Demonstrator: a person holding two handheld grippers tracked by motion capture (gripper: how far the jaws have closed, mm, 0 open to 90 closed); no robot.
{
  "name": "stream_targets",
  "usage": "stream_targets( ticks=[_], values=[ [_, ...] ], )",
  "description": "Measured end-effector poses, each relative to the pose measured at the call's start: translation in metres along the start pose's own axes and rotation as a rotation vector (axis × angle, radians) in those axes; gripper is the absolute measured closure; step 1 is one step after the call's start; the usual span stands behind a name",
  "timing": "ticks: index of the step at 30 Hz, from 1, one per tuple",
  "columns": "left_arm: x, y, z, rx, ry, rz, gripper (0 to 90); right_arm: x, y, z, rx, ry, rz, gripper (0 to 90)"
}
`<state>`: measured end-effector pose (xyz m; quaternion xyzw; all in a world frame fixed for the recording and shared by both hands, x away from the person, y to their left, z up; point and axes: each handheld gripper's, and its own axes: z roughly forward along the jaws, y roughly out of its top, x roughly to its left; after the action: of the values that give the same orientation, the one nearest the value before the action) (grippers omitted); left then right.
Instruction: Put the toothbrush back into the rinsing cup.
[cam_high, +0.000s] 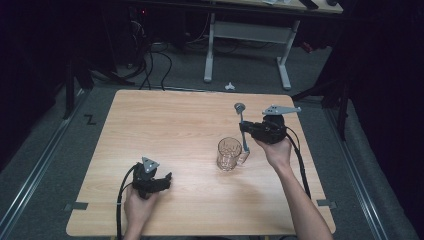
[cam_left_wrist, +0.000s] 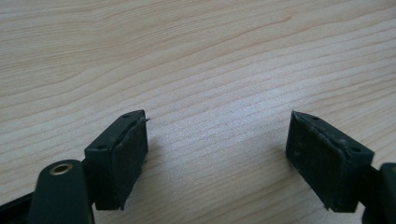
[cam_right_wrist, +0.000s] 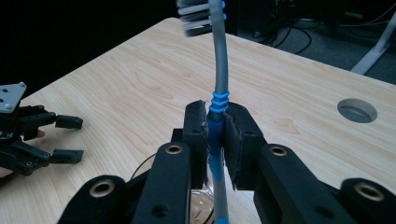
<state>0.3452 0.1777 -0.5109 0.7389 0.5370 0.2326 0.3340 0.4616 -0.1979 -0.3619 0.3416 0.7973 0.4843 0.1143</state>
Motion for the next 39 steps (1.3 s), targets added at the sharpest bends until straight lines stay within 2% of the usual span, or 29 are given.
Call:
stream_targets(
  ticks=[10, 39],
  values=[
    [0.000, 0.000, 0.000, -0.001, 0.001, 0.000, 21.5, -0.004, -0.007, -0.005, 0.006, -0.006, 0.020, 79.6],
    [0.000, 0.000, 0.000, -0.001, 0.001, 0.000, 21.5, -0.004, -0.028, -0.014, 0.005, -0.019, 0.020, 79.5]
  ],
)
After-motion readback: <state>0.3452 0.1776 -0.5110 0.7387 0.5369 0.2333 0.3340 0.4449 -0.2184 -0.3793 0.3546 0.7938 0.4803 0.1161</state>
